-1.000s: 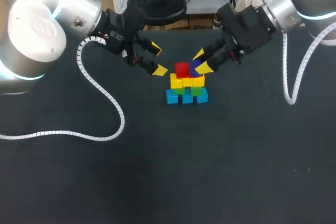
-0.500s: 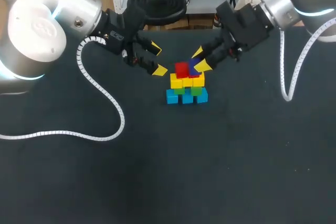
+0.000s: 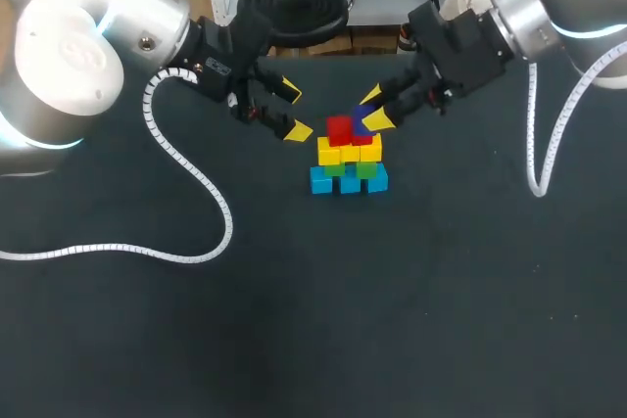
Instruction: Place the blue cubes, place green cubes on the blue cubes, place the yellow cubes on the green cubes, then place the red cubes on the yellow cubes, and place purple cube on the red cubes.
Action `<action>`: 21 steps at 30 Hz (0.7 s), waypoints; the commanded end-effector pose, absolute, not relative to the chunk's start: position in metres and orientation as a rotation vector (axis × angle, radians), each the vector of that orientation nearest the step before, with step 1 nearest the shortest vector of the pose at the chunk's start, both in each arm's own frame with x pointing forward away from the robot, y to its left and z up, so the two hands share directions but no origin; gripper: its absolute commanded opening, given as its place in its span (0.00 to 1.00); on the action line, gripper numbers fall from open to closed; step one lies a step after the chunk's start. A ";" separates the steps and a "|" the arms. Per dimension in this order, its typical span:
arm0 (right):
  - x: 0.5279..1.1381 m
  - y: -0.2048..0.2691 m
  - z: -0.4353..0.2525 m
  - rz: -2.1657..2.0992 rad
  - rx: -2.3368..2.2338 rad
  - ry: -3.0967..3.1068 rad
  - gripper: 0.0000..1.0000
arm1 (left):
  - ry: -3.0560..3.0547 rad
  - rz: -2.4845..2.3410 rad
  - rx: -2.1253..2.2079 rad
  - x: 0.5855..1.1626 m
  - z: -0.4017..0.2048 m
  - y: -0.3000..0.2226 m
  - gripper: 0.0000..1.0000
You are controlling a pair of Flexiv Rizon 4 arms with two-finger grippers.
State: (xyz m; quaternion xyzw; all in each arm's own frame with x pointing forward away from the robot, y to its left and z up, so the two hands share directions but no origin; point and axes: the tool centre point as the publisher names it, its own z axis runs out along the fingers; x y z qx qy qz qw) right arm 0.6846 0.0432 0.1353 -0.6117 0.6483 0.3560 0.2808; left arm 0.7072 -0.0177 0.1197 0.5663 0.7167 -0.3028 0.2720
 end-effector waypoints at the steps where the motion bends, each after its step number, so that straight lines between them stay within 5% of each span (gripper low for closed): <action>1: 0.692 0.050 0.136 0.954 -1.661 1.753 0.00 | 1.925 -0.816 1.524 0.707 0.119 -0.017 1.00; 21: 0.702 0.053 0.123 0.989 -1.666 1.768 0.00 | 1.925 -0.816 1.524 0.707 0.119 -0.017 1.00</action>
